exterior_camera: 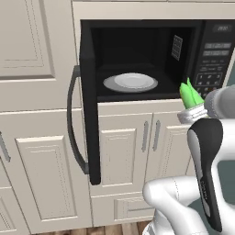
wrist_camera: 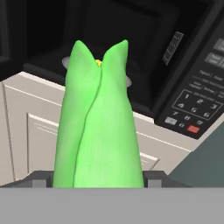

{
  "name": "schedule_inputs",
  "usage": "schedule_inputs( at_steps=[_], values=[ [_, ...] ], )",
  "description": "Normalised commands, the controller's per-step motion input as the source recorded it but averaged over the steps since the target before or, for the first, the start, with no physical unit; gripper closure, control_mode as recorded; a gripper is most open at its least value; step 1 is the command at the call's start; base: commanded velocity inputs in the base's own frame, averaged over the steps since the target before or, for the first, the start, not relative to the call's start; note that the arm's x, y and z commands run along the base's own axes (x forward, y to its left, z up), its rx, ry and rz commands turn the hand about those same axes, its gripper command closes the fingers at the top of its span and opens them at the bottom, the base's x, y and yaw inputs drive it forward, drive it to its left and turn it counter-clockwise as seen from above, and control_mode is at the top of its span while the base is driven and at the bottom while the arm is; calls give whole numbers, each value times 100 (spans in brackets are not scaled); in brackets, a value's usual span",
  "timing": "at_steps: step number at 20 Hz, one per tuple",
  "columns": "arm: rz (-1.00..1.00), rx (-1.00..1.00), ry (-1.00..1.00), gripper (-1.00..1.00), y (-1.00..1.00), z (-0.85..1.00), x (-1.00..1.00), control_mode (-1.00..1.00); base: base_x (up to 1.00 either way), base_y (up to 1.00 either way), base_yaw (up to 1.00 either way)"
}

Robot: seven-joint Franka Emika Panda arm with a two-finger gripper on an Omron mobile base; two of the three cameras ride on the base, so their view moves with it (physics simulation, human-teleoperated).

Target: Pick the corn from the counter and place it in the microwave. Then turn on the microwave.

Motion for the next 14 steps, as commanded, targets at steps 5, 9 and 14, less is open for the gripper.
schedule_inputs(
  at_steps=[5, 9, 14],
  values=[
    [0, 0, 0, 100, 6, 7, 20, -100, 0, 0, 0],
    [0, 0, 0, 100, 6, 0, 22, -100, 0, 0, 0],
    [0, 0, 0, 100, 4, 0, 23, -100, 0, 0, 0]
  ],
)
